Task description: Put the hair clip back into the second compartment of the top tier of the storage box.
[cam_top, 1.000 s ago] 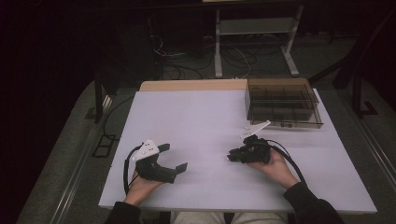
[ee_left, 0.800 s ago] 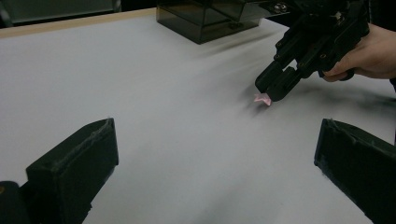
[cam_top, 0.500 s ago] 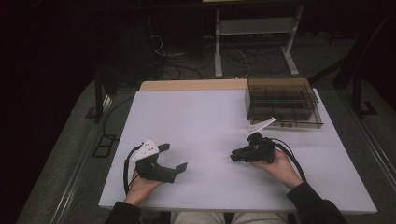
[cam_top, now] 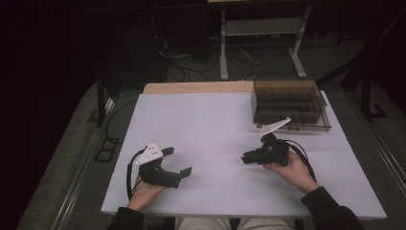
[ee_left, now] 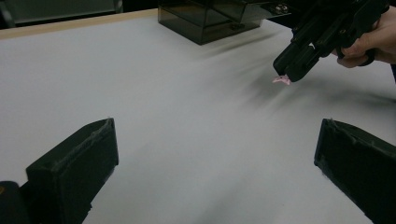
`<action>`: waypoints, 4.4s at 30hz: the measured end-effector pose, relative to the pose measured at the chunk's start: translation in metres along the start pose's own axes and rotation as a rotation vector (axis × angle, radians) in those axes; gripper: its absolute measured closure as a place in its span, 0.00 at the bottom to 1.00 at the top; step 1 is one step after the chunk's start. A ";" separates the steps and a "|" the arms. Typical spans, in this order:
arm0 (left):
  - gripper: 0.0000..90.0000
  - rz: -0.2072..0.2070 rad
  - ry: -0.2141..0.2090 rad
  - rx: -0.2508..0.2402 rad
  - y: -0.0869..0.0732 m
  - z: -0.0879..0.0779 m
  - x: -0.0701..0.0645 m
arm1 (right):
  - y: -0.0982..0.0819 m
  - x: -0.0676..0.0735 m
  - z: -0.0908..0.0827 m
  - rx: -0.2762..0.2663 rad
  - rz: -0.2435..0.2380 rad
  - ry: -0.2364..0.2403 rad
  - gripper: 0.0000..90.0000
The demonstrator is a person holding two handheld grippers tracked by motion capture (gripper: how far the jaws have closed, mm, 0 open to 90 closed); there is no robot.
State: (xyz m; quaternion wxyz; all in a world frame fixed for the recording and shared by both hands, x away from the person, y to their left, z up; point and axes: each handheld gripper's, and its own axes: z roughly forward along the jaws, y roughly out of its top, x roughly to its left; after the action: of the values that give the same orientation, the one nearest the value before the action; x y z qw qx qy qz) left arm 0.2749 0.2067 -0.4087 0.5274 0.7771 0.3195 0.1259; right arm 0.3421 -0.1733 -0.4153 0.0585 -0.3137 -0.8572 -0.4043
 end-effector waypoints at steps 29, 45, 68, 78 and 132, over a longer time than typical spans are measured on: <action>0.00 -0.003 0.002 -0.002 0.000 0.000 0.000 | 0.001 -0.012 -0.046 -0.052 0.022 -0.054 0.81; 0.00 -0.002 0.002 0.000 0.000 0.001 0.000 | 0.004 -0.019 -0.067 -0.067 0.031 -0.085 0.81; 0.00 -0.002 0.003 -0.002 0.000 0.001 -0.001 | 0.010 -0.034 -0.101 -0.105 0.058 -0.140 0.81; 0.00 -0.002 0.005 -0.001 0.000 0.001 -0.001 | 0.013 -0.039 -0.111 -0.116 0.065 -0.158 0.81; 0.00 -0.011 0.006 -0.002 0.000 0.001 0.000 | 0.016 -0.086 -0.160 -0.219 0.161 -0.255 0.80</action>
State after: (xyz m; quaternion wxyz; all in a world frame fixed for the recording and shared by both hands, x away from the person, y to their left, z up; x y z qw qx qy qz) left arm 0.2753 0.2058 -0.4096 0.5280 0.7744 0.3252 0.1257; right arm 0.3953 -0.3246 -0.3282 -0.0531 -0.4345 -0.7807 -0.4461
